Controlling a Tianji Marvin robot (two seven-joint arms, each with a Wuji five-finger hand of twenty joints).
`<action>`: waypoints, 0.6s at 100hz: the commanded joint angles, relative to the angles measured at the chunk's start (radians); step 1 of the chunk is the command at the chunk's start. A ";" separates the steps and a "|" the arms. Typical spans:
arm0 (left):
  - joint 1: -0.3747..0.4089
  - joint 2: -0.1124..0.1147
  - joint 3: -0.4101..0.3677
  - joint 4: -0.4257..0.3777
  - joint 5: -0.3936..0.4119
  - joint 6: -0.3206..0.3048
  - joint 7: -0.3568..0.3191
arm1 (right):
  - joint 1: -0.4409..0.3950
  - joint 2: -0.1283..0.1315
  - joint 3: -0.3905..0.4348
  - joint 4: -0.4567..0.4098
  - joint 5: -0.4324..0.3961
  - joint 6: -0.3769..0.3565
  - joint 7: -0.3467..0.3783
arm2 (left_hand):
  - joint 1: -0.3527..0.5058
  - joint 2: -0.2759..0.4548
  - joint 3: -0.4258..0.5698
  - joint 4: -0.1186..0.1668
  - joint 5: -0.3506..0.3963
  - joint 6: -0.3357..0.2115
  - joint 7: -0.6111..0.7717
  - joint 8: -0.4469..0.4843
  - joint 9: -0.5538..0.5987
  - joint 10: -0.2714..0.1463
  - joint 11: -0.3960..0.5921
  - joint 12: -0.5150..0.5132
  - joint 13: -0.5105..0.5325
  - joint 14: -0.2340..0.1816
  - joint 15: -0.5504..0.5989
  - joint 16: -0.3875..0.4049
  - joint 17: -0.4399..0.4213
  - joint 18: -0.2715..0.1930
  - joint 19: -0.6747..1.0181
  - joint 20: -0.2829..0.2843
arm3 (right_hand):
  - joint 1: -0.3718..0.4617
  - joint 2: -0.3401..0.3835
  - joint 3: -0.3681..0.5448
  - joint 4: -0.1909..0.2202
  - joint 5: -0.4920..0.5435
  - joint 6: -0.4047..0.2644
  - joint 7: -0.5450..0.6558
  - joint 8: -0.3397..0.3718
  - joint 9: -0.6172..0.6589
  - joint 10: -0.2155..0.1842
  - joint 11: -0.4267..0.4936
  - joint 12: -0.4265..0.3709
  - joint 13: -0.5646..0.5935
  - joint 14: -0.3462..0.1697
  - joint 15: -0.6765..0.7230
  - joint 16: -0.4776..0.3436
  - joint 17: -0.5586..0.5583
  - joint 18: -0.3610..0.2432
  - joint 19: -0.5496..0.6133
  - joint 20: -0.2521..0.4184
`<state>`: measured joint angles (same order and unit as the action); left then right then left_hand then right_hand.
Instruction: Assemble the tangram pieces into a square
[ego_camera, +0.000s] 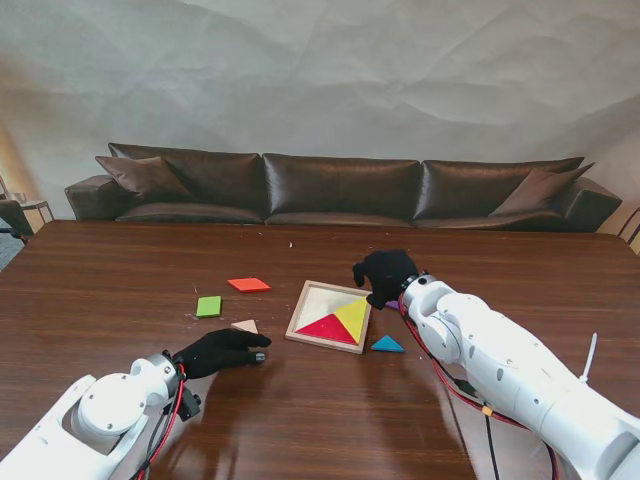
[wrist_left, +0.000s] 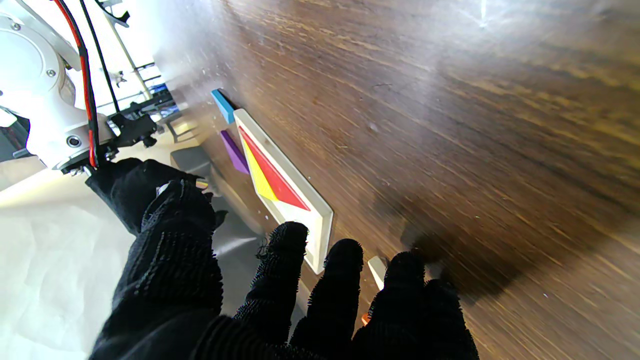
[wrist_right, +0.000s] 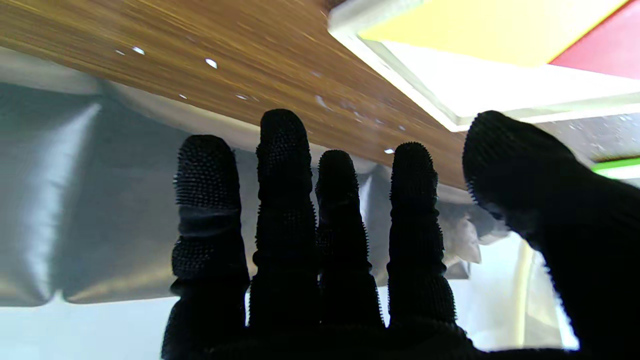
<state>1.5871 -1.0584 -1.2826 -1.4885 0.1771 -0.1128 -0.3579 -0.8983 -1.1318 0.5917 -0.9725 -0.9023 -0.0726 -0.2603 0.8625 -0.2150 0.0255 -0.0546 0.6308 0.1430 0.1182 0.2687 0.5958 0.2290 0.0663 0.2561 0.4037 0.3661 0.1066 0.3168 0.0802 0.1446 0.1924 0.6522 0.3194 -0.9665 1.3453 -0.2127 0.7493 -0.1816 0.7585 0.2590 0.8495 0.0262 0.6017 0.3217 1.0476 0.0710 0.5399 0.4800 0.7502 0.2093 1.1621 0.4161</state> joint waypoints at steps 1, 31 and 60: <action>0.008 -0.001 0.006 0.022 0.005 0.003 -0.024 | -0.025 0.013 0.008 -0.001 -0.002 0.027 0.017 | 0.027 0.050 -0.021 0.035 0.007 -0.004 0.003 0.000 0.029 -0.005 0.007 0.001 0.017 0.029 0.013 0.015 0.037 0.199 0.026 -0.003 | -0.042 -0.009 -0.011 -0.004 -0.038 0.014 -0.016 0.014 -0.011 0.034 0.026 0.022 0.034 0.014 0.032 0.023 -0.158 0.032 0.048 0.036; 0.001 -0.001 0.011 0.025 0.005 0.004 -0.029 | -0.056 0.012 0.032 -0.018 0.020 0.204 0.095 | 0.028 0.050 -0.021 0.035 0.007 -0.003 0.004 0.000 0.029 -0.007 0.007 0.001 0.015 0.031 0.012 0.015 0.037 0.199 0.026 -0.003 | -0.023 -0.030 -0.025 -0.003 -0.141 0.020 -0.054 0.008 -0.047 0.069 0.033 0.036 -0.017 0.059 0.053 0.041 -0.148 0.052 0.072 0.092; 0.002 0.000 0.012 0.023 0.004 0.011 -0.032 | -0.050 -0.001 0.016 0.019 0.071 0.274 0.120 | 0.028 0.050 -0.021 0.035 0.007 -0.004 0.004 0.000 0.029 -0.003 0.007 0.001 0.015 0.032 0.012 0.015 0.038 0.199 0.026 -0.003 | -0.014 -0.068 -0.014 -0.005 -0.149 0.035 -0.053 0.009 -0.017 0.087 0.031 0.034 -0.029 0.078 0.058 0.039 -0.151 0.066 0.063 0.101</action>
<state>1.5770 -1.0579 -1.2773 -1.4822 0.1785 -0.1136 -0.3629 -0.9449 -1.1264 0.6128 -0.9680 -0.8373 0.1898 -0.1555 0.8625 -0.2150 0.0255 -0.0546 0.6310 0.1430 0.1182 0.2687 0.5958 0.2290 0.0663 0.2561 0.4121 0.3657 0.1072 0.3170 0.0881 0.1445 0.1936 0.6525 0.3198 -0.9827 1.3197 -0.2127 0.6351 -0.1618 0.7030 0.2674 0.8356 0.0785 0.6264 0.3454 1.0488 0.1171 0.5845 0.5085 0.7504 0.2362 1.1959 0.4933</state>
